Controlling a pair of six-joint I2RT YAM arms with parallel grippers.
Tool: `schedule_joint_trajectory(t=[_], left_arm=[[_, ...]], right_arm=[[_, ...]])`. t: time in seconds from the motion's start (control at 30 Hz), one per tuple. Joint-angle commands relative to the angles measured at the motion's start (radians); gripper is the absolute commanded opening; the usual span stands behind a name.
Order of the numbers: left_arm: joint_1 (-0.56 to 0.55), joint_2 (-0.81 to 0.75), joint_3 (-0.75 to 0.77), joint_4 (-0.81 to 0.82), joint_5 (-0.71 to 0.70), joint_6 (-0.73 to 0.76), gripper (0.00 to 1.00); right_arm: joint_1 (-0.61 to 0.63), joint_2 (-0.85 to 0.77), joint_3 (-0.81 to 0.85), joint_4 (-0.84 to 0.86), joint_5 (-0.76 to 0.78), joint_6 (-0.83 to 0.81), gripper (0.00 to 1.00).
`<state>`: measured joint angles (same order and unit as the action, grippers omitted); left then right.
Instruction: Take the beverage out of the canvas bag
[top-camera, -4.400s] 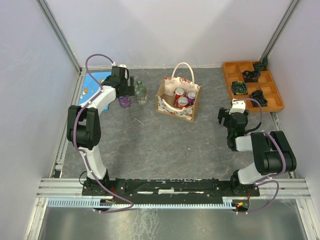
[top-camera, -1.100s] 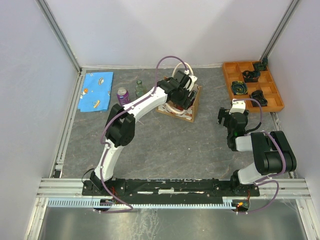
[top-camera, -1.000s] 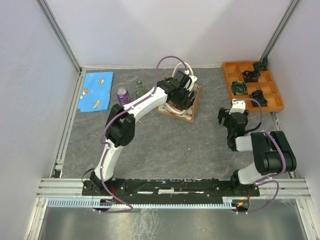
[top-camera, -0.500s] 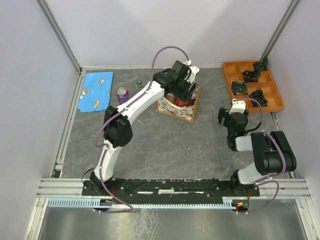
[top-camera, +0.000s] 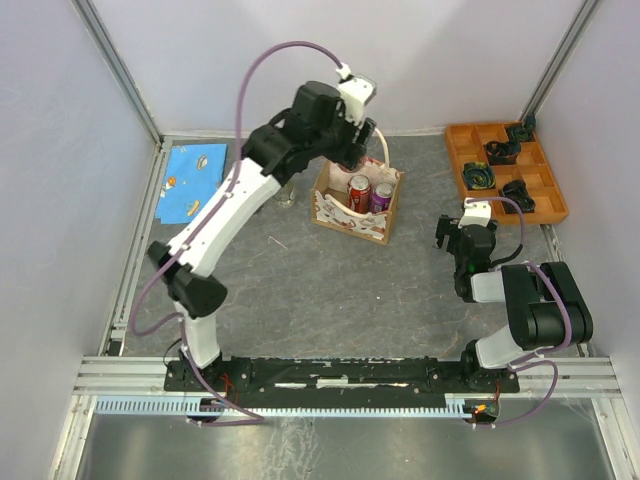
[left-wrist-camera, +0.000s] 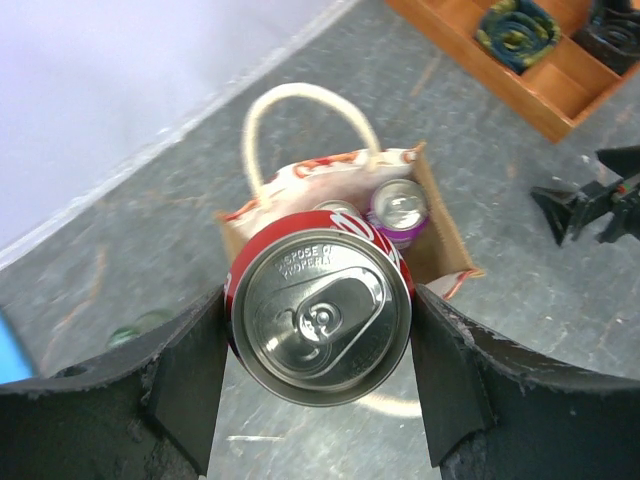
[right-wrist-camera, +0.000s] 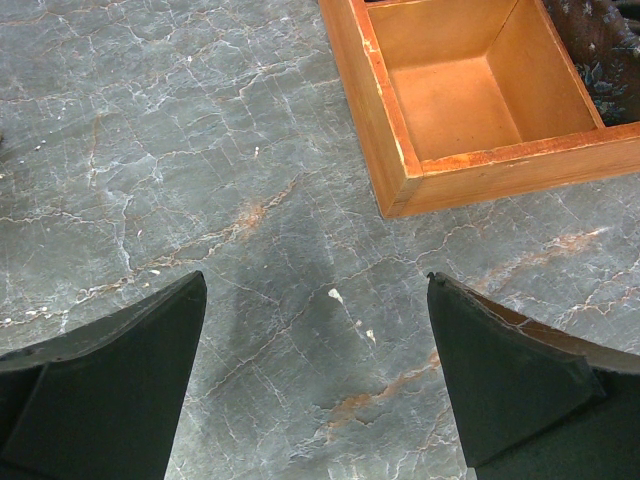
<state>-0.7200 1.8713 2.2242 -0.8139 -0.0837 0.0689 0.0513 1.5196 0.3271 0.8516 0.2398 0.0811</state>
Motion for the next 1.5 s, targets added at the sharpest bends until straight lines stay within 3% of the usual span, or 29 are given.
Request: schedule_joint_trajectory(t=[0.0,0.27,0.4,0.67,0.97,1.47], left_arm=[[0.057,-0.195,-0.098,0.113,-0.176,0.049,0.03],[0.225,-0.400,-0.496,0.216,-0.161,-0.056,0.03],[0.246,-0.441,-0.675,0.286,-0.136,-0.092,0.03],[0.255,-0.473,-1.005,0.589,-0.059,-0.170,0.03],[0.257,-0.438,-1.153,0.803,-0.065,-0.193,0.03],[0.269,-0.306,-1.177,0.883,-0.099,-0.207,0.03]], right_arm=[[-0.002,-0.009,0.030,0.026,-0.006,-0.001,0.99],[-0.002,-0.009,0.030,0.026,-0.005,0.000,0.99],[-0.003,-0.009,0.030,0.026,-0.005,0.000,0.99],[-0.002,-0.009,0.030,0.026,-0.005,-0.001,0.99],[-0.003,-0.010,0.030,0.026,-0.006,0.000,0.99],[-0.002,-0.009,0.030,0.027,-0.005,0.000,0.99]])
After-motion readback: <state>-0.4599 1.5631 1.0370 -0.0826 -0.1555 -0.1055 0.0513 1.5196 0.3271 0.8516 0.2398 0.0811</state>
